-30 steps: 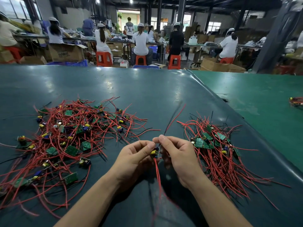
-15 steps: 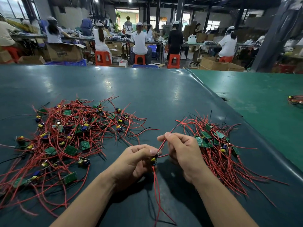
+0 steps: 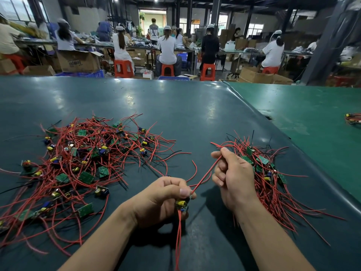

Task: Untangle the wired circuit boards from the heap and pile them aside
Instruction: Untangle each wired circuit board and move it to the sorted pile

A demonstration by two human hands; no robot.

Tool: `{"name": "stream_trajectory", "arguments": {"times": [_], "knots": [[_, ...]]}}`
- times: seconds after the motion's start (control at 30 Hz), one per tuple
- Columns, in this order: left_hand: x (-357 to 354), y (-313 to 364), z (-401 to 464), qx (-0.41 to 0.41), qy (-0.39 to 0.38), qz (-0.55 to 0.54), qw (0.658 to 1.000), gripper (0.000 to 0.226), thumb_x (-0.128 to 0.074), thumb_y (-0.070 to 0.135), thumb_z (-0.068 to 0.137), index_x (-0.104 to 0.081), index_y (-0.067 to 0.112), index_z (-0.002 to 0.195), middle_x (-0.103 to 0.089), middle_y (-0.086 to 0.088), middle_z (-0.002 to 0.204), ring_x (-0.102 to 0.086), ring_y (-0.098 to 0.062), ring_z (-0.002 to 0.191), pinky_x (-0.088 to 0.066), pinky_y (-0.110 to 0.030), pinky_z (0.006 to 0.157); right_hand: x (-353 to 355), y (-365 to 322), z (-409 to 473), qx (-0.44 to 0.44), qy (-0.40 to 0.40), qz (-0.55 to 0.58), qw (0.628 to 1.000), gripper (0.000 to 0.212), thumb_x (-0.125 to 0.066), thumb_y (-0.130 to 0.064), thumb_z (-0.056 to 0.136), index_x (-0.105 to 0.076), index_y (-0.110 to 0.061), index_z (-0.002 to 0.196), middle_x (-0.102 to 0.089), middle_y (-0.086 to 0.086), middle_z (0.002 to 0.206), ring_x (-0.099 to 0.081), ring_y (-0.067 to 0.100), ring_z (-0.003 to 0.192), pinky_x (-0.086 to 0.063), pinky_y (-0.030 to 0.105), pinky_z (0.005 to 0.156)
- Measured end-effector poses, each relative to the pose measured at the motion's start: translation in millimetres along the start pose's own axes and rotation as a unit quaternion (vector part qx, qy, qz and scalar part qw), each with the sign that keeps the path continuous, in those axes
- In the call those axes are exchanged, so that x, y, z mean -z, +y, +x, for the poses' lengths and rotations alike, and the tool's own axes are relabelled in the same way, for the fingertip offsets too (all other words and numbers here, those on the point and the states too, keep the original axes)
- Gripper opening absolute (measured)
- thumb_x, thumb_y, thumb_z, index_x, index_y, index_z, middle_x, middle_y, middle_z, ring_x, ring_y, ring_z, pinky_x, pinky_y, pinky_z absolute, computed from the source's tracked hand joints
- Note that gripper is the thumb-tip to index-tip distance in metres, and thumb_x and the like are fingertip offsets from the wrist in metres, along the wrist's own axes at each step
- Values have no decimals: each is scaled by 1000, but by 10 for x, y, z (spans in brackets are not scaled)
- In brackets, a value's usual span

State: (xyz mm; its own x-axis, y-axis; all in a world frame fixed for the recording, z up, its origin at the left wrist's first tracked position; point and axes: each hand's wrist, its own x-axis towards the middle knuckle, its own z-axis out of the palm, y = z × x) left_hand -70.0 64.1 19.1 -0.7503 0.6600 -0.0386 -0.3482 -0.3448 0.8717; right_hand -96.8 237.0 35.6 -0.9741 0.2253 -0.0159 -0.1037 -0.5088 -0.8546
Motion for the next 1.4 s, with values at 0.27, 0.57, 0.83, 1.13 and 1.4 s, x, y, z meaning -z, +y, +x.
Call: {"name": "stream_trajectory", "arguments": {"times": [0.27, 0.57, 0.83, 1.13, 1.4], "knots": [[-7, 76, -7, -54, 167, -27, 984, 28, -86, 25, 58, -76, 10, 79, -57, 1, 66, -53, -11, 52, -48, -22, 54, 16, -32, -27, -59, -57, -82, 993, 37, -57, -41, 93, -74, -9, 85, -45, -5, 55, -31, 7, 37, -24, 16, 35], [-32, 63, 19, -11, 135, 38, 990, 7, -74, 11, 73, -71, 6, 77, -57, -4, 65, -55, -12, 55, -48, -24, 58, -33, 42, -142, -67, -132, -166, 975, 21, -66, -18, 89, -76, -5, 76, -37, -5, 46, -25, 6, 36, -21, 15, 36], [13, 30, -64, -6, 29, 20, 999, 39, -93, 34, 53, -75, 7, 76, -60, -3, 64, -54, -12, 49, -48, -25, 51, 59, -74, 26, -36, 3, -8, 999, 27, -55, -18, 98, -68, -2, 82, -43, -5, 51, -27, 4, 35, -22, 15, 33], [46, 135, -55, -124, 112, -209, 963, 47, -96, 7, 43, -77, 13, 85, -73, -11, 101, -65, -17, 65, -58, -31, 66, -84, 156, -221, -54, -200, -232, 950, 13, -67, -9, 89, -76, -18, 91, -65, -1, 65, -48, 7, 45, -35, 16, 40], [-4, 152, -7, -132, 163, -219, 953, 25, -78, 7, 66, -66, 11, 88, -66, -10, 82, -65, -19, 72, -59, -27, 71, -107, 147, -249, 7, -226, -142, 964, 28, -75, -28, 72, -79, -28, 100, -72, -2, 73, -40, 9, 42, -38, 18, 37]]}}
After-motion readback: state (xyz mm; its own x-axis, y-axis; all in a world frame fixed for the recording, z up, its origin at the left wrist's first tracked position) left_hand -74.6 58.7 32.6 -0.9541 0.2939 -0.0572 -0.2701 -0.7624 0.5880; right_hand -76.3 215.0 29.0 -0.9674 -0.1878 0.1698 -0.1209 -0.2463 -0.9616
